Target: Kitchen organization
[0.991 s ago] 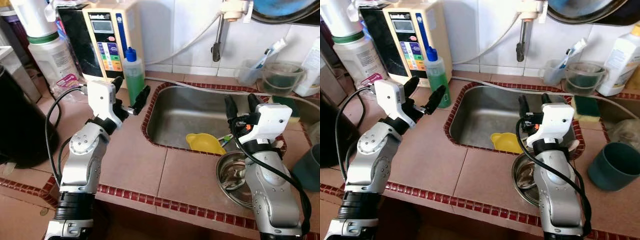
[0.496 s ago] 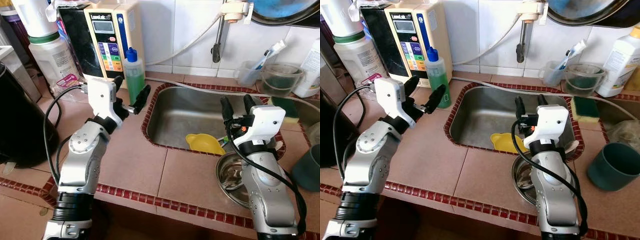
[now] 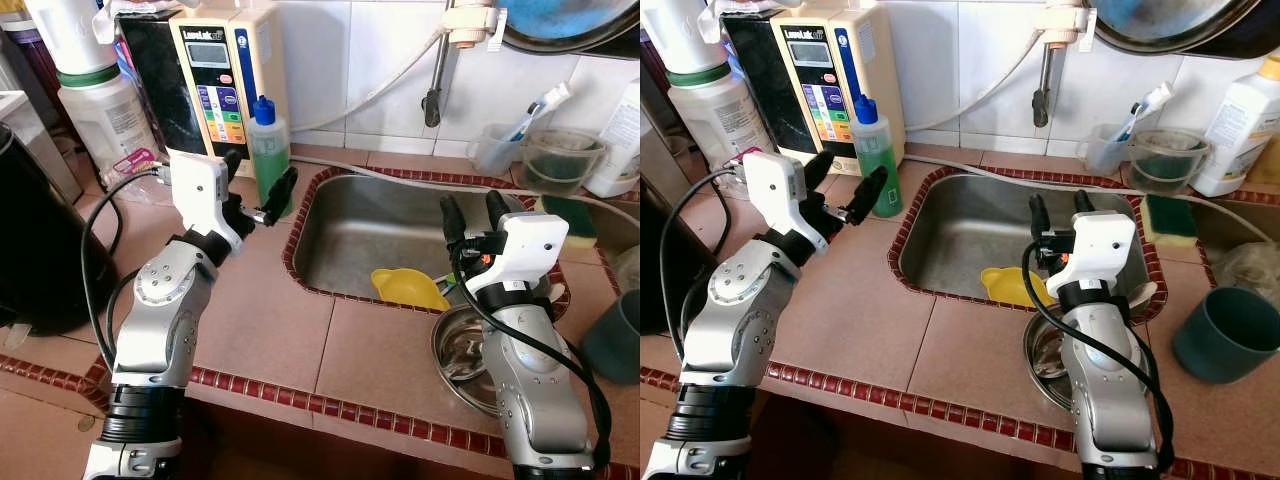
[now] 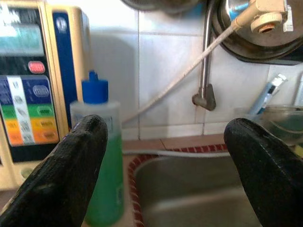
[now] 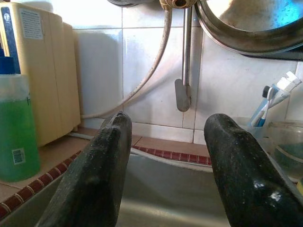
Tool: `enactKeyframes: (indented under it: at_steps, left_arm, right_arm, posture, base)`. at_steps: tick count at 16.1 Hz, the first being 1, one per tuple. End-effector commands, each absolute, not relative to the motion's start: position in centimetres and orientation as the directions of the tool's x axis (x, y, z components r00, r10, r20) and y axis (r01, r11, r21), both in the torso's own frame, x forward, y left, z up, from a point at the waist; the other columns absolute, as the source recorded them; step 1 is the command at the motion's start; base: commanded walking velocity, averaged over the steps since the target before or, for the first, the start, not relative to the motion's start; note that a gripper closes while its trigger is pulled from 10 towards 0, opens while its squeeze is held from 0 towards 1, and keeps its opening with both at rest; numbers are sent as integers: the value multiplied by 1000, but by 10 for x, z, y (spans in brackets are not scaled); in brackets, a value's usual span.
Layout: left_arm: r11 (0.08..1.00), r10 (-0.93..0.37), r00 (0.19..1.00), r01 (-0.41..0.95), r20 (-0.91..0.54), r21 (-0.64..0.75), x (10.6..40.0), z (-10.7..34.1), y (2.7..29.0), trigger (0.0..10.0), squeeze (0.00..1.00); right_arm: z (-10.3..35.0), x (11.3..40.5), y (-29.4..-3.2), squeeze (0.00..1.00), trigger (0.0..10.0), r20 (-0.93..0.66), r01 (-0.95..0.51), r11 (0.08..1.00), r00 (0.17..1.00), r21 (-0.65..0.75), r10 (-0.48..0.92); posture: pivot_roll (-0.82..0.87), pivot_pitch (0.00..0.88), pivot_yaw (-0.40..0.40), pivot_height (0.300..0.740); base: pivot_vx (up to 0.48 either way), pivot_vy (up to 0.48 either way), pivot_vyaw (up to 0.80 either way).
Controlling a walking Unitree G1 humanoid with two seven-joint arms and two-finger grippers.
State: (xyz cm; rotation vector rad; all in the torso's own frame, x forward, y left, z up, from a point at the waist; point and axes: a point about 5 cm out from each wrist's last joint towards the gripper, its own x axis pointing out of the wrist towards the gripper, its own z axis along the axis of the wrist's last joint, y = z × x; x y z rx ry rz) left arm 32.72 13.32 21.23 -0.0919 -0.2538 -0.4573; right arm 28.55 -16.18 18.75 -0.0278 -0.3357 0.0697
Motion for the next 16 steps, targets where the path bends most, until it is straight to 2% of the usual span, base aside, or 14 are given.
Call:
enactKeyframes:
  at_steps: [1, 10, 16]
  left_arm:
    - [894, -425, 868, 447, 257, -31, 327, 215, 135, 10000, 0]
    - [888, -436, 864, 458, 251, -35, 327, 218, 133, 10000, 0]
    - [881, -454, 848, 473, 272, -6, 325, 220, 133, 10000, 0]
  right_arm:
    - [189, 288, -160, 0, 10000, 334, -74, 996, 939, -44, 85]
    - [188, 288, -158, 0, 10000, 332, -79, 996, 939, -45, 89]
    - [187, 289, -158, 0, 10000, 330, -85, 995, 939, -49, 96]
  posture:
    - [-160, 0, 59, 740]
    - [-160, 0, 58, 740]
    - [-155, 0, 55, 740]
  base:
    - [0, 0, 0]
    - [-333, 0, 0]
    - [0, 0, 0]
